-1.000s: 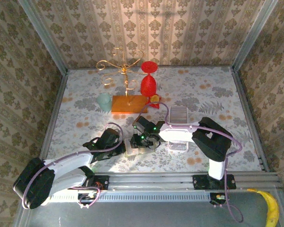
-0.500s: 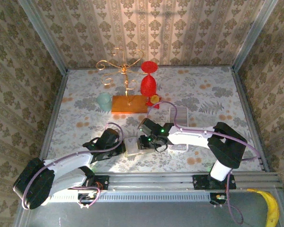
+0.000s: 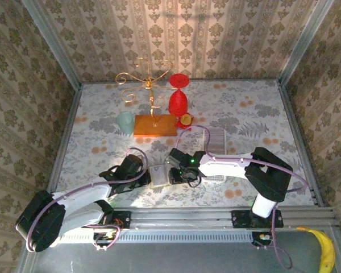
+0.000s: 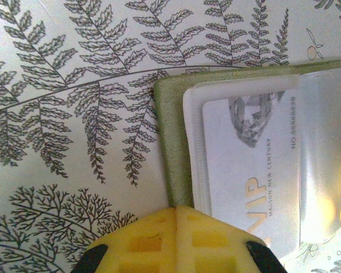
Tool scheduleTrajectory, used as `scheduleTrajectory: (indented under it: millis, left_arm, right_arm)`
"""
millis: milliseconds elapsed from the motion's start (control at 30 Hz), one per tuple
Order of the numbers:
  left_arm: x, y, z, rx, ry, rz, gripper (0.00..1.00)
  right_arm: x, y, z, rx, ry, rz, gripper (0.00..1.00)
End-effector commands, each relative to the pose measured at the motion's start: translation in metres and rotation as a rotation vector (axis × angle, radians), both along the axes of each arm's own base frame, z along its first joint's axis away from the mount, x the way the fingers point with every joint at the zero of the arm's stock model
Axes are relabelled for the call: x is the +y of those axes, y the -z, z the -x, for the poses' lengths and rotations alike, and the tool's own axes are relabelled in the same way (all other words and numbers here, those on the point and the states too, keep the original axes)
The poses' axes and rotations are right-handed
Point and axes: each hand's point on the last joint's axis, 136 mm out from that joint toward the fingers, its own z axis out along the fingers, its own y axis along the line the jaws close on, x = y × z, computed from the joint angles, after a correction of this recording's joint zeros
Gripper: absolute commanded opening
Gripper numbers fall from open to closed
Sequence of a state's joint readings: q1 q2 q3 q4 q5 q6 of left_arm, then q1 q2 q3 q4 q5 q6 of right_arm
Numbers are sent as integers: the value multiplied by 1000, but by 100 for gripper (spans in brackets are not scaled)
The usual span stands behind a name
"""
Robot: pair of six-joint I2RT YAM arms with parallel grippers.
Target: Put the credit cards into the card holder
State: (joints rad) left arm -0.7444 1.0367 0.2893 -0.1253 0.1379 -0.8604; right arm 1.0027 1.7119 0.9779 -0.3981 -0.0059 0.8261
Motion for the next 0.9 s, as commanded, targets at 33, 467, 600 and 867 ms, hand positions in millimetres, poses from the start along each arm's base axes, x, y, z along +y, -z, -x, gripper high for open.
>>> scheduleTrajectory:
  millis: [33,467,600,867]
  left_arm:
    - [4,9,6,26,3,-12,0]
    - [5,11,7,33,5,-15,0]
    - [5,10,7,32,5,-13,0]
    - [5,10,8,30,5,-10,0]
  right_arm:
    - [7,2,0,5,8,17,50]
    - [-17,-27,-4,-82,10,101,58]
    - [-2,-29,-2,-81,-13,70,57]
    - [12,-13,-2,-48,-19,52,56]
